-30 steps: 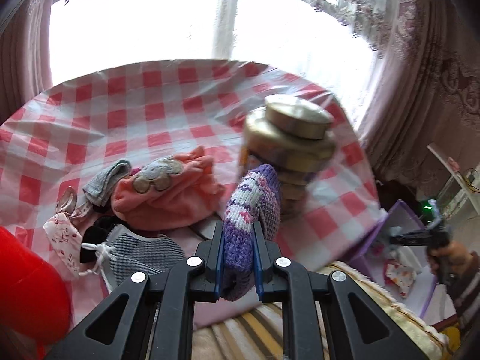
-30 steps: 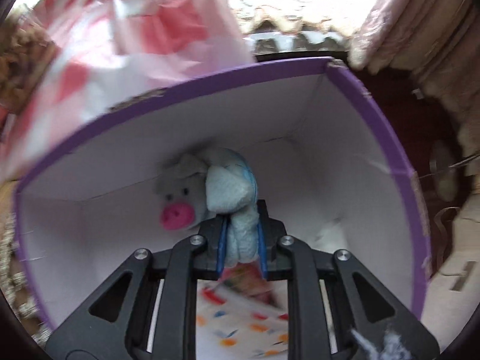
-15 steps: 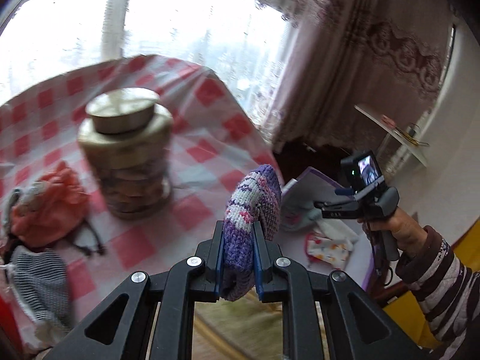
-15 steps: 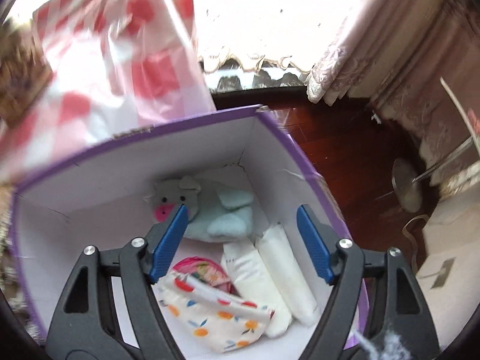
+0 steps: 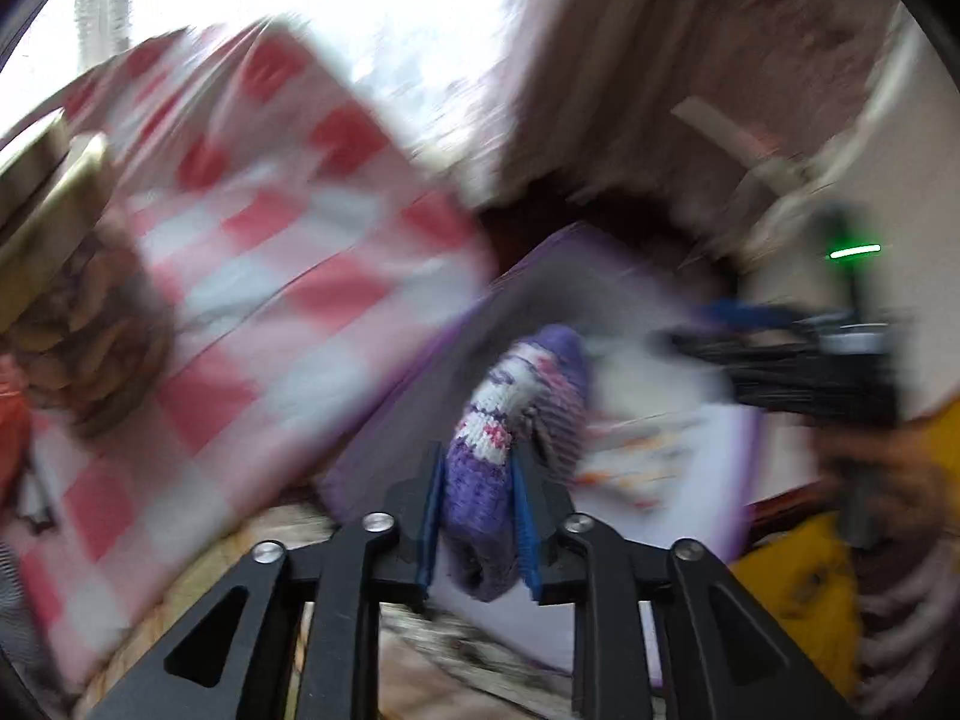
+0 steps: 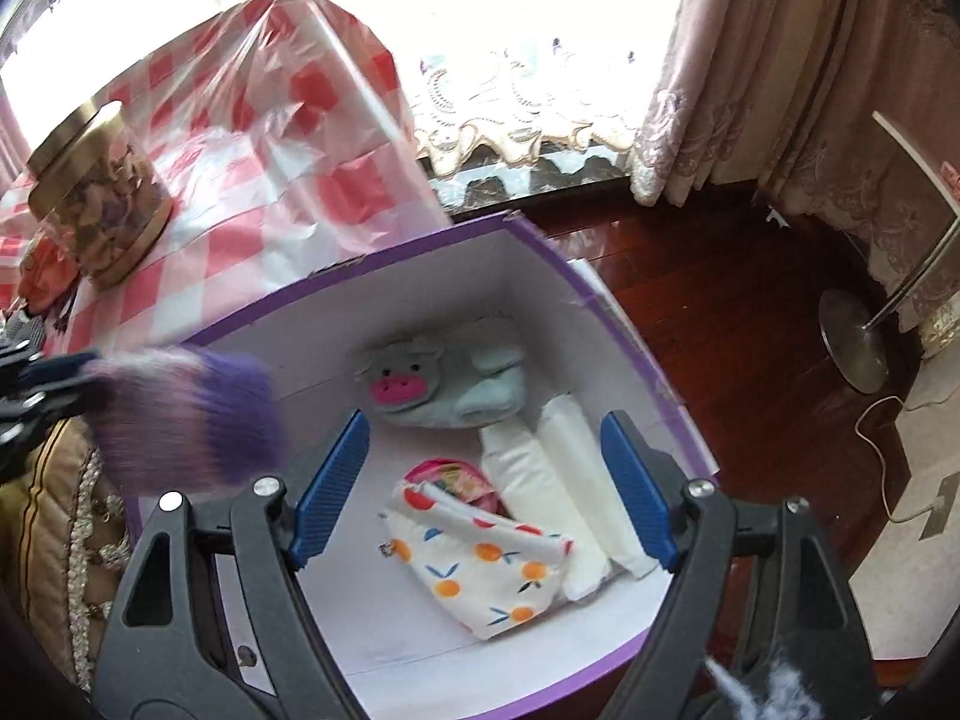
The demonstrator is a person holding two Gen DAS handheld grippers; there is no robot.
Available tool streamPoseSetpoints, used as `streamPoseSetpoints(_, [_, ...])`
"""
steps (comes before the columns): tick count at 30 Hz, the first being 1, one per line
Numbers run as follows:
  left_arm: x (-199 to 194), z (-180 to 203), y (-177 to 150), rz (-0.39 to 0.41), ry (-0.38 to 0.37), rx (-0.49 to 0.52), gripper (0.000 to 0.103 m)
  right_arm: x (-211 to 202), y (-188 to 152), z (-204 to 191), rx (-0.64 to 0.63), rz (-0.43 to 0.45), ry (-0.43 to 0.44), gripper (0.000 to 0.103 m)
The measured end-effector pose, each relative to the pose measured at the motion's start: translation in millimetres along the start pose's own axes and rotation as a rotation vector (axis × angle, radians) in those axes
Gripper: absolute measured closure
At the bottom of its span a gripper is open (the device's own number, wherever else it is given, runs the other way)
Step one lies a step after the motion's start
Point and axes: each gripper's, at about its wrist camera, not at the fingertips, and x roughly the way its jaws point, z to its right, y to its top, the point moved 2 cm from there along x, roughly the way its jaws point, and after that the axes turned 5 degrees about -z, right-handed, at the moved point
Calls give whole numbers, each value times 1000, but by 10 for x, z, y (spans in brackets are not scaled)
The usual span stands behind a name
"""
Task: Organize soft objects
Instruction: 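Carry the purple knit sleeve into the box and open the left tool, then grasp the pink elephant cloth with the right tool while the left tool grasps the light blue towel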
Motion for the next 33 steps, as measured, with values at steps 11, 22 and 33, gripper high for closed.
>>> streamPoseSetpoints(11, [72, -424, -94, -32, 100, -165, 63, 293, -222, -730, -186, -103, 155, 21])
streamPoseSetpoints(22, [-547, -879, -553, 100, 70, -327, 63, -32, -155, -1325, -319, -76, 236, 21])
streamPoseSetpoints(33, [-1293, -1672, -1291, 243, 160, -529, 63, -1064, 277, -1744, -395, 116, 298, 21])
